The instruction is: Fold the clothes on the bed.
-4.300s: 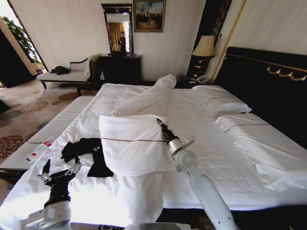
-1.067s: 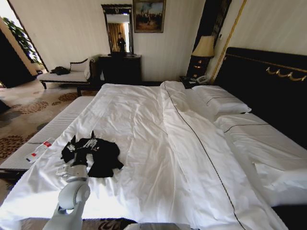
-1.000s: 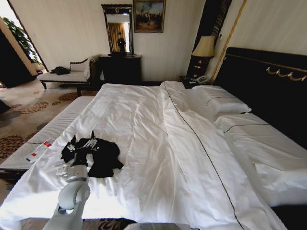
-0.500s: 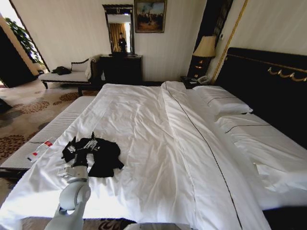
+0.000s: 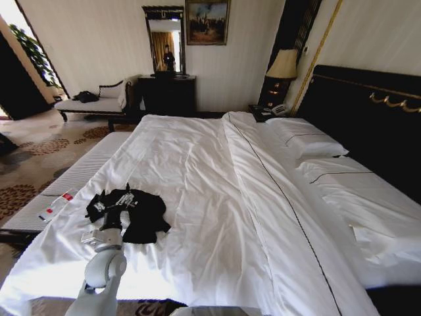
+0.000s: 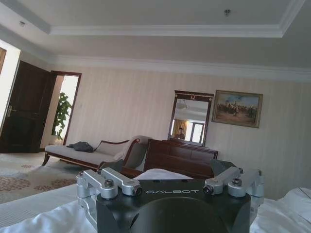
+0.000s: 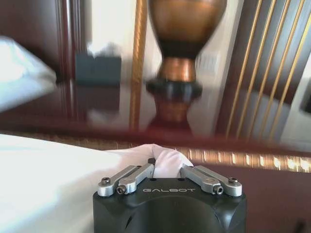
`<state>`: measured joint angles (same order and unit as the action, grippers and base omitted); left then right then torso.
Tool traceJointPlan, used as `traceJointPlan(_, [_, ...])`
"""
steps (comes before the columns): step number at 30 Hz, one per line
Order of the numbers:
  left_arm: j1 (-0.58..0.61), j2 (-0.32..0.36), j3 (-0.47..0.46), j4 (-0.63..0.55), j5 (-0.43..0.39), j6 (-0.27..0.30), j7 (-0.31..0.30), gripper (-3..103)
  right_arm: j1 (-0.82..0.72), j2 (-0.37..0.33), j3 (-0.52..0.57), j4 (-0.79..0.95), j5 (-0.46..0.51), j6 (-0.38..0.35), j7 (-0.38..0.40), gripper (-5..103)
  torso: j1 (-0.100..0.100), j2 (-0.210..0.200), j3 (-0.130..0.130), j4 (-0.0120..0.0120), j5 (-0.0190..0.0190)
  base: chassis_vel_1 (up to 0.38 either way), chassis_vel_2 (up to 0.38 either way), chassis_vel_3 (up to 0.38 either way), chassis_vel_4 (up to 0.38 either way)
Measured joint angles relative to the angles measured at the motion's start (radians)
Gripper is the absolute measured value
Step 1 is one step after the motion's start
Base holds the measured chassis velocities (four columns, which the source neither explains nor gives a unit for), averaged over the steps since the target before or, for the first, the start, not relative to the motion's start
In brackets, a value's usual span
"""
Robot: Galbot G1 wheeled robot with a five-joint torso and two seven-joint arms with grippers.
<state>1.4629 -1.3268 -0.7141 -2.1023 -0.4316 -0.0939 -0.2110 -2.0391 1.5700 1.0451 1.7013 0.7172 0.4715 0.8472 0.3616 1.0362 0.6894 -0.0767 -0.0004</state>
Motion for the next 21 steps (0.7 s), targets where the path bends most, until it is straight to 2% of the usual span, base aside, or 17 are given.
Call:
traceJointPlan(1, [0.0, 0.003, -0.002, -0.002, -0.001, 0.0, 0.0, 100, -0.004, 0.001, 0.004, 0.012, -0.01, 0.0, 0.004, 5, 0.0, 0.0, 0.0, 0.0, -0.0002, 0.0, 0.0, 0.0, 0.0])
traceJointPlan(3, [0.002, 0.013, -0.007, -0.007, -0.004, 0.001, 0.0, 100, -0.016, 0.009, 0.022, 0.059, -0.052, 0.002, 0.017, 17, 0.0, 0.0, 0.0, -0.0003, 0.0, 0.0, 0.0, 0.0, 0.0])
traceJointPlan(6, [0.007, 0.017, -0.009, -0.011, -0.004, 0.002, -0.001, 100, -0.022, 0.012, 0.047, 0.087, -0.096, 0.014, 0.023, 14, 0.0, 0.0, 0.0, 0.0006, -0.0001, 0.0, 0.0, 0.0, 0.0])
traceJointPlan(8, [0.011, 0.017, -0.009, -0.016, -0.004, 0.002, -0.001, 100, -0.023, 0.007, 0.085, 0.096, -0.136, 0.028, 0.023, 4, 0.0, 0.0, 0.0, 0.0014, 0.0001, 0.0, 0.0, 0.0, 0.0])
traceJointPlan(10, [0.012, 0.016, -0.009, -0.017, -0.004, 0.002, -0.001, 100, -0.023, 0.004, 0.093, 0.097, -0.141, 0.03, 0.023, 4, 0.0, 0.0, 0.0, 0.0015, 0.0002, 0.0, 0.0, 0.0, 0.0])
traceJointPlan(11, [0.015, 0.013, -0.009, -0.022, -0.003, 0.002, -0.001, 100, -0.035, -0.012, 0.135, 0.106, -0.146, 0.03, 0.025, 1, 0.0, 0.0, 0.0, 0.0019, 0.0002, 0.0, 0.0, 0.0, 0.0])
traceJointPlan(21, [0.017, -0.003, -0.001, -0.028, 0.003, 0.002, -0.002, 100, -0.097, -0.014, 0.202, 0.164, -0.144, -0.013, 0.076, 1, 0.0, 0.0, 0.0, 0.0015, 0.0002, 0.0, 0.0, 0.0, 0.0])
